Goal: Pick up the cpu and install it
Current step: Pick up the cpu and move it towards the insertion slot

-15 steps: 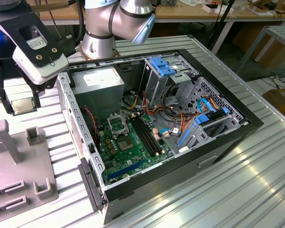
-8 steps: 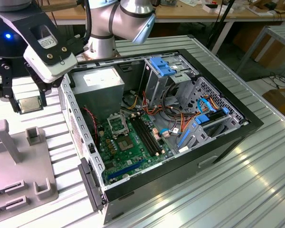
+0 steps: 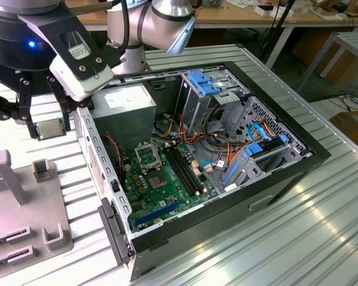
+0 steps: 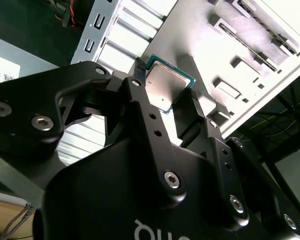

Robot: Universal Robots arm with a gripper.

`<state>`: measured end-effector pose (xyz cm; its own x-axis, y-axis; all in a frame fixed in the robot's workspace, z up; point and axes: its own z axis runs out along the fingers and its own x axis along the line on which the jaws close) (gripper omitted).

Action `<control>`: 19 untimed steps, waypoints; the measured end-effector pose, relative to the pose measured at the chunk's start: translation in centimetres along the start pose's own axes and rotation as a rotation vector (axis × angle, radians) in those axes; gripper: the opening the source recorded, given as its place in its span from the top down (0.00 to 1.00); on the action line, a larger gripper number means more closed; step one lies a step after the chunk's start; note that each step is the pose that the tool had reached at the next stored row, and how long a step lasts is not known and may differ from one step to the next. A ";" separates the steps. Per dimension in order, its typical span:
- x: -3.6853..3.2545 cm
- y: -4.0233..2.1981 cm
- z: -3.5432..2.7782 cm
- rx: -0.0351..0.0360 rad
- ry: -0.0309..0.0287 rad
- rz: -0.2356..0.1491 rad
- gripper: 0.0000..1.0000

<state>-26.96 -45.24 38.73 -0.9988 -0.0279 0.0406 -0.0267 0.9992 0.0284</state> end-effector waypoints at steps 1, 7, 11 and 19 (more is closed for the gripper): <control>-0.15 -0.01 -0.01 0.0000 0.0002 0.000 0.53; -1.13 -0.03 -0.04 -0.0001 0.0016 0.000 0.53; -1.72 -0.05 -0.07 -0.0001 0.0024 0.000 0.53; -3.00 -0.08 -0.12 -0.0001 0.0042 0.000 0.53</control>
<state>-23.96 -45.24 38.73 -0.9986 -0.0279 0.0448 -0.0266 0.9992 0.0285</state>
